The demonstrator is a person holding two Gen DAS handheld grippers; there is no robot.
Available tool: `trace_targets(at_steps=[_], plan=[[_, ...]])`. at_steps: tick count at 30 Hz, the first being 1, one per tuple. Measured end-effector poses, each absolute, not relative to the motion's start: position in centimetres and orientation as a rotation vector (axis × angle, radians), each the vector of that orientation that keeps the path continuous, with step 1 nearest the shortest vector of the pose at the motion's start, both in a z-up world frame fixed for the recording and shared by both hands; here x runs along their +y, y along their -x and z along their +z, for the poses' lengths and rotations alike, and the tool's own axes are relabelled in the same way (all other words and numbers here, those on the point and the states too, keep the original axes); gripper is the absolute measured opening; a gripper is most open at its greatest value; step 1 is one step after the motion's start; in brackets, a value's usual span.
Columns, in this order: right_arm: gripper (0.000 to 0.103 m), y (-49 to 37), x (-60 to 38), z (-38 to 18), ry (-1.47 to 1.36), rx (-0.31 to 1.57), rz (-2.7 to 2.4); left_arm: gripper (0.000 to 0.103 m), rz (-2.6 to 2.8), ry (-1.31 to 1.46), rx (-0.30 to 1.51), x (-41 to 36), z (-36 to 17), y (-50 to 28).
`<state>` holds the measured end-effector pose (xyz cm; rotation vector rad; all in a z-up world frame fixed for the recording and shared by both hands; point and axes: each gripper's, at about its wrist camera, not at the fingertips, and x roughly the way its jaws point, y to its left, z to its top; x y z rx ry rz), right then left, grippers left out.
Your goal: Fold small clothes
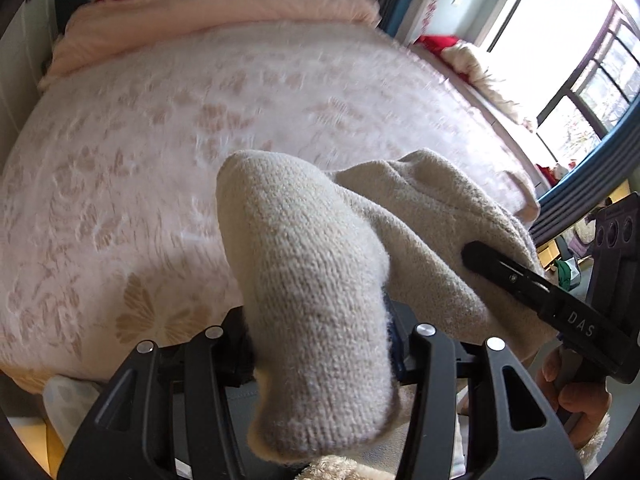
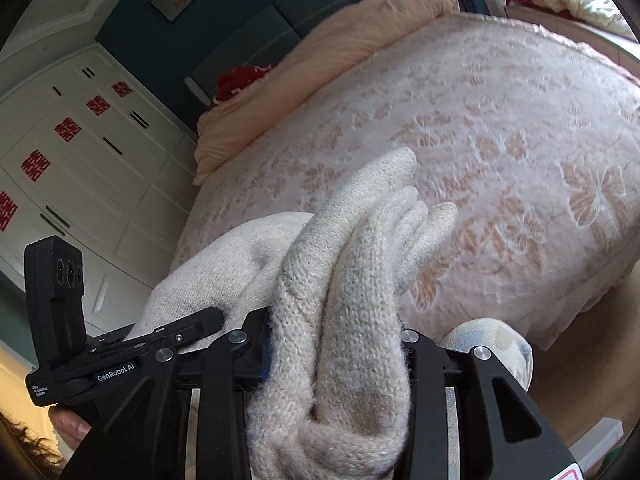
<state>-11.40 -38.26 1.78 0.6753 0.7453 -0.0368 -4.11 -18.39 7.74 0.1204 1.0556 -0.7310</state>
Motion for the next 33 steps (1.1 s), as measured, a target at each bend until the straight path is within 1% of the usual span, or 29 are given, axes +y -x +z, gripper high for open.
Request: trace_targets(at_steps=[13, 18, 24, 28, 31, 33], plan=[[0.034, 12.1, -34.1, 14.9, -0.468, 0.423, -0.002, 0.048, -0.747, -0.083, 0.720, -14.6, 19.6, 5.5], [0.034, 11.3, -31.2, 20.3, -0.364, 0.274, 0.034, 0.048, -0.746, -0.073, 0.546, -12.1, 24.7, 5.4], [0.034, 9.4, -28.5, 25.6, -0.275, 0.092, 0.112, 0.048, -0.758, -0.015, 0.314, -7.3, 30.0, 4.0], [0.033, 6.8, -26.2, 28.2, -0.223, 0.003, 0.194, 0.048, -0.747, 0.001, 0.197, -4.7, 32.0, 2.5], [0.033, 4.7, -24.9, 28.6, -0.206, -0.014, 0.239, 0.049, -0.713, -0.014, 0.117, -3.2, 32.2, 1.3], [0.033, 2.0, -24.0, 27.7, -0.194, 0.004, 0.254, 0.049, -0.678, -0.031, 0.107, -2.6, 31.4, 0.2]])
